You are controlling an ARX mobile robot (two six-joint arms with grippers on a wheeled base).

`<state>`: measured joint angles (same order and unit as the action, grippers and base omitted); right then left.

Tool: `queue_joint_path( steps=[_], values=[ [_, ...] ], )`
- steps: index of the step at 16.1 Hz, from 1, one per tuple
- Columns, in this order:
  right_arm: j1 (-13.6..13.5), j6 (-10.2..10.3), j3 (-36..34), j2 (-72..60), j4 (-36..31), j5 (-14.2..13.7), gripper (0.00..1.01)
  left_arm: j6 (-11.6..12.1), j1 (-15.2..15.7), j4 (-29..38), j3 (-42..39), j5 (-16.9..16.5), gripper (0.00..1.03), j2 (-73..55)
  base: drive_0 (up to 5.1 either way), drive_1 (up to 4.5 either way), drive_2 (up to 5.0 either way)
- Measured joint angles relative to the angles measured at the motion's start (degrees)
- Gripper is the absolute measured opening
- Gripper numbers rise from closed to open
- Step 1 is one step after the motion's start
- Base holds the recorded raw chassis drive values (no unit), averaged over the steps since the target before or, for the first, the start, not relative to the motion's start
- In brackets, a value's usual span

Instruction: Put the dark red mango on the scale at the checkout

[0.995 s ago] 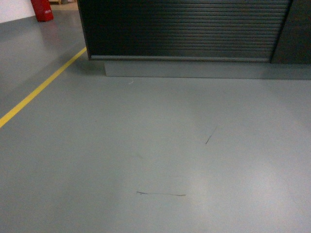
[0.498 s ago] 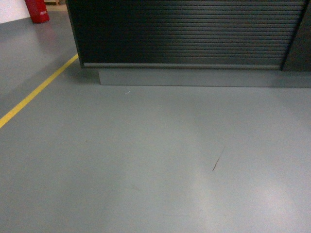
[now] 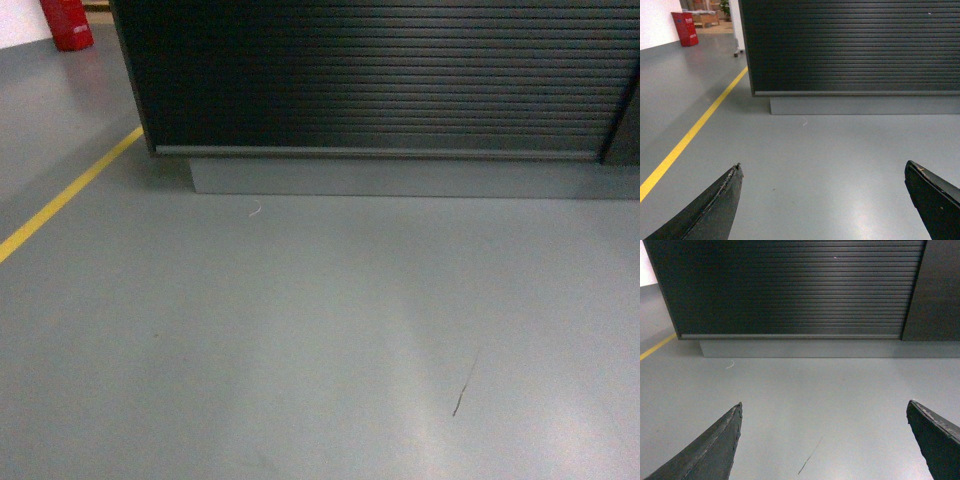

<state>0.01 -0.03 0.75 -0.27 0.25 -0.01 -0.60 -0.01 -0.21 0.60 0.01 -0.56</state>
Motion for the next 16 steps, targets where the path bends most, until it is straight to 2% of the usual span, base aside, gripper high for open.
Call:
queue_joint_path(
  steps=[16],
  values=[
    [0.0, 0.0, 0.0, 0.0, 0.13, 0.0, 0.98, 0.0, 0.0, -0.04, 0.0, -0.02, 0.98, 0.0, 0.0, 4.34, -4.3]
  ],
)
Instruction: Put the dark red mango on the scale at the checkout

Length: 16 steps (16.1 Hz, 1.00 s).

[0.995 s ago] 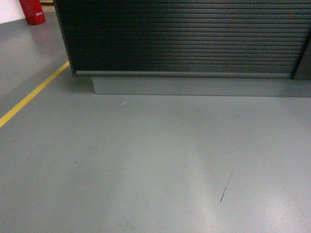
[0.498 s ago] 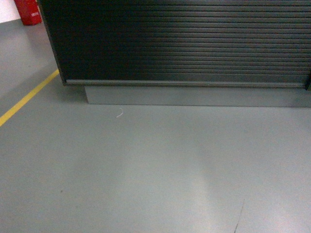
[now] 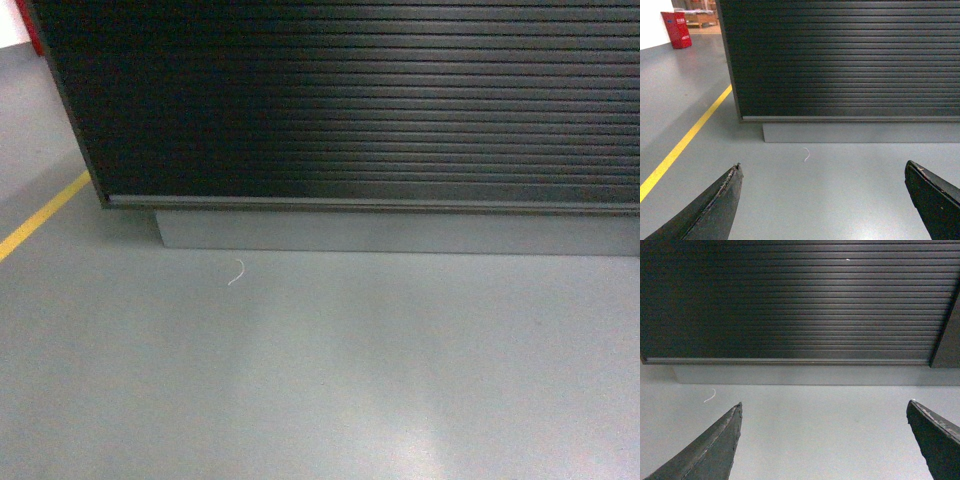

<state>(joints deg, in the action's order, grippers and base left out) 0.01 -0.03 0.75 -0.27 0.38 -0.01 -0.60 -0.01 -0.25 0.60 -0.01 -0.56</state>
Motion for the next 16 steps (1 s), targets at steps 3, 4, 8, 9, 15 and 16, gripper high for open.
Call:
queue_joint_path(
  steps=[3, 4, 8, 9, 15, 16],
  values=[
    [0.0, 0.0, 0.0, 0.0, -0.07, -0.02, 0.98, 0.0, 0.0, 0.24, 0.0, 0.04, 0.98, 0.0, -0.1, 4.25, -4.4],
    [0.0, 0.0, 0.0, 0.0, -0.26, 0.04, 0.98, 0.0, 0.0, 0.0, 0.0, 0.15, 0.98, 0.0, -0.1, 4.23, -4.4],
    [0.0, 0.0, 0.0, 0.0, -0.26, 0.02, 0.98, 0.0, 0.0, 0.07, 0.0, 0.02, 0.98, 0.0, 0.0, 4.29, -4.3],
    [0.0, 0.0, 0.0, 0.0, -0.07, 0.0, 0.98, 0.0, 0.0, 0.04, 0.0, 0.04, 0.98, 0.0, 0.0, 4.35, -4.3],
    [0.0, 0.0, 0.0, 0.0, -0.15, 0.02, 0.98, 0.0, 0.0, 0.07, 0.0, 0.04, 0.98, -0.02, 0.1, 4.36, -4.2],
    [0.0, 0.0, 0.0, 0.0, -0.15, 0.0, 0.98, 0.0, 0.0, -0.11, 0.0, 0.07, 0.98, 0.0, 0.0, 4.31, -4.3]
  ],
)
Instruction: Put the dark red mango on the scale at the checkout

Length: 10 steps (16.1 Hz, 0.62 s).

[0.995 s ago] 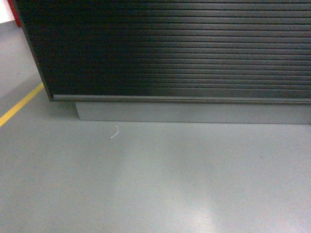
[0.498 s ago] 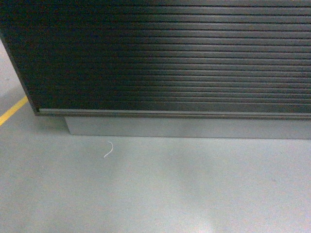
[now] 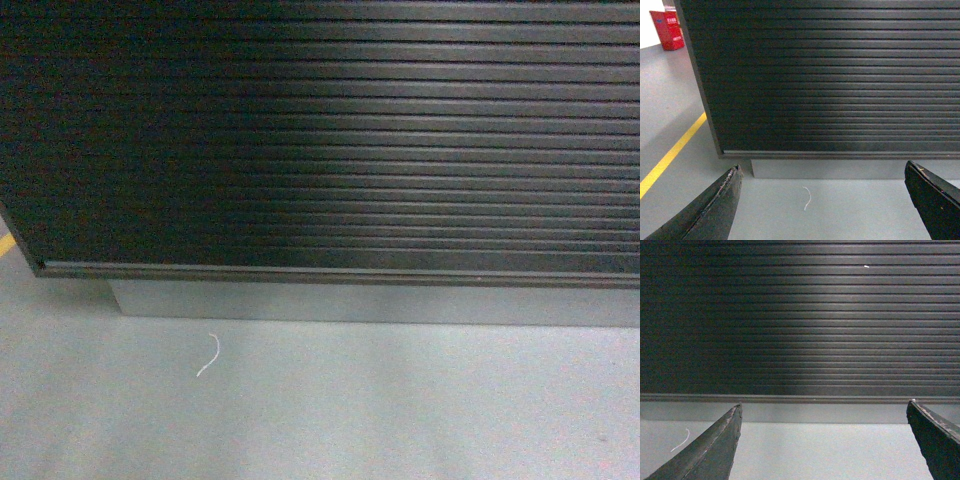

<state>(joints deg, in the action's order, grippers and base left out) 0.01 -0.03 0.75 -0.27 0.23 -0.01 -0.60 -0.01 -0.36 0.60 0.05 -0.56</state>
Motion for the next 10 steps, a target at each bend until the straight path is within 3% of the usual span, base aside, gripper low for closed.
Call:
queue_joint_path(
  steps=[10],
  values=[
    [0.0, 0.0, 0.0, 0.0, 0.04, 0.0, 0.98, 0.0, 0.0, 0.07, 0.0, -0.02, 0.98, 0.0, 0.0, 4.27, -4.3]
  ],
)
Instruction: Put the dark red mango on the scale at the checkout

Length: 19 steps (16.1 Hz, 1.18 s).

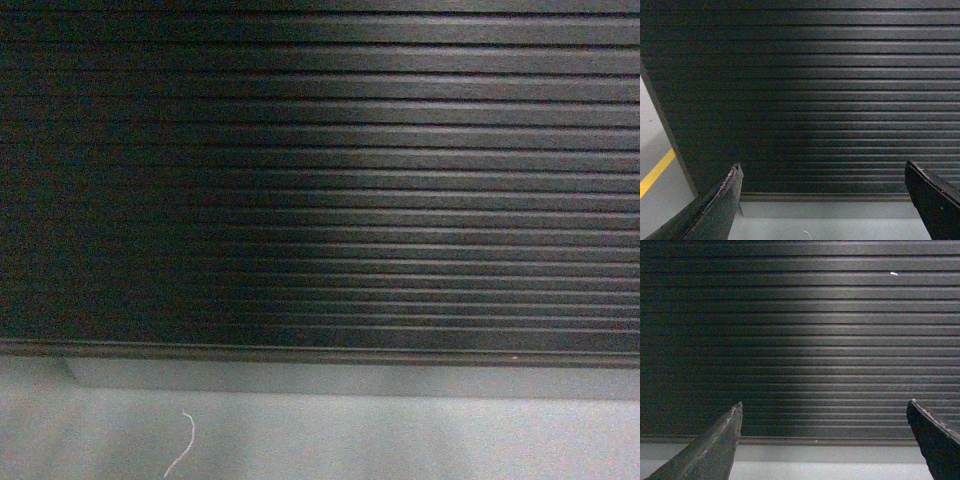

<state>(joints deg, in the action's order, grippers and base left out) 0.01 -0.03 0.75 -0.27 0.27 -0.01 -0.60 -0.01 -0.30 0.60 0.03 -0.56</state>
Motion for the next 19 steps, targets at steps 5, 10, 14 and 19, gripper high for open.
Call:
queue_joint_path(
  steps=[5, 10, 14, 19],
  values=[
    [0.0, 0.0, 0.0, 0.0, 0.04, -0.02, 0.98, 0.0, 0.0, 0.09, 0.0, -0.04, 0.98, 0.0, 0.0, 2.46, -2.5],
    [0.0, 0.0, 0.0, 0.0, -0.04, 0.0, 0.98, 0.0, 0.0, 0.07, 0.0, 0.0, 0.98, 0.0, 0.0, 0.0, 0.0],
    [0.0, 0.0, 0.0, 0.0, -0.04, 0.0, 0.98, 0.0, 0.0, 0.07, 0.0, 0.0, 0.98, 0.0, 0.0, 0.0, 0.0],
    [0.0, -0.02, 0.0, 0.0, 0.0, 0.04, 0.98, 0.02, 0.0, 0.09, 0.0, 0.07, 0.98, 0.0, 0.0, 0.0, 0.0]
  ],
)
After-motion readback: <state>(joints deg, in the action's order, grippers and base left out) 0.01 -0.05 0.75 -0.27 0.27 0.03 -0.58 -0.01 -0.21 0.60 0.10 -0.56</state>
